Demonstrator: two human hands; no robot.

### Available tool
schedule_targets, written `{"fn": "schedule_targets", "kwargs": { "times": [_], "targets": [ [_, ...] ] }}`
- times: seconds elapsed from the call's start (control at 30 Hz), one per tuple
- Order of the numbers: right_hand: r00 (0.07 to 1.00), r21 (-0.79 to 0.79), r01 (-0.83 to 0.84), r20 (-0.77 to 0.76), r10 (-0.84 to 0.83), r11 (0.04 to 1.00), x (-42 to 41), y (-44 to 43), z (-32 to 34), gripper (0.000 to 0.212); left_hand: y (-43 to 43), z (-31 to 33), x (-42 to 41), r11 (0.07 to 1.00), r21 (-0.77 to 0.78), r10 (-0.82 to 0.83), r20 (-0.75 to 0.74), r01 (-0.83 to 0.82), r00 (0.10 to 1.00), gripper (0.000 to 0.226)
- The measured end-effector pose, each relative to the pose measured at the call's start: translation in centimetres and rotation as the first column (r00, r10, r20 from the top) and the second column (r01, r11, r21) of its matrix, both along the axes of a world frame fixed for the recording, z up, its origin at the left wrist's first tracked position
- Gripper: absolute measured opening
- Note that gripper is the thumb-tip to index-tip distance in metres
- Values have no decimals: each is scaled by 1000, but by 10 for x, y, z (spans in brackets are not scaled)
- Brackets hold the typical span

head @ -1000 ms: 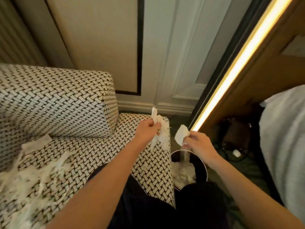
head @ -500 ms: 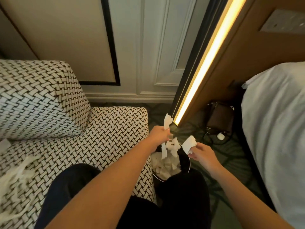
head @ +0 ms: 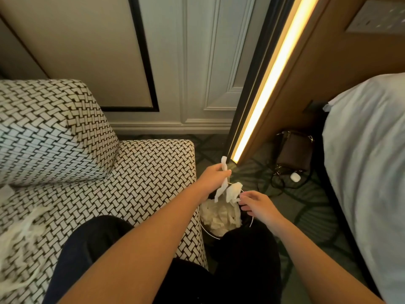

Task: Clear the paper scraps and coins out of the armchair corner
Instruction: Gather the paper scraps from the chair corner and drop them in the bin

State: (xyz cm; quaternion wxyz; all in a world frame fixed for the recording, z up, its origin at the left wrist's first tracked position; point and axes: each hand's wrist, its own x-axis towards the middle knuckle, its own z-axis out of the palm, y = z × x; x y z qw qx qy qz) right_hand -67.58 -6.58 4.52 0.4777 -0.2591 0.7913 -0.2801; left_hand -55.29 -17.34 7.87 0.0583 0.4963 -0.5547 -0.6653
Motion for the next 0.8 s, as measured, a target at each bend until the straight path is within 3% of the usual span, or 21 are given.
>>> {"fn": "schedule_targets", "kwargs": {
  "times": [0.13, 0.27, 0.53, 0.8],
  "targets": [
    [1000, 0, 4, 16, -4, 1000, 0, -1, 3, 16, 0, 4, 0, 1000, -22, -16, 20, 16, 1000, 58],
    [1000, -13, -12, 11, 12, 1000, 0, 1, 8, 6, 3, 8, 3, 999, -33, -20, -2, 20, 1000, 48],
    [998, -102, -48, -55, 42, 994, 28, -11, 30, 9, 8, 25, 44, 999, 20, 48, -108, -46, 993, 36],
    [952, -232, -287, -180, 249, 929, 112, -41, 66, 16, 14, 52, 136, 967, -56, 226, -270, -249, 936, 27]
  ]
}}
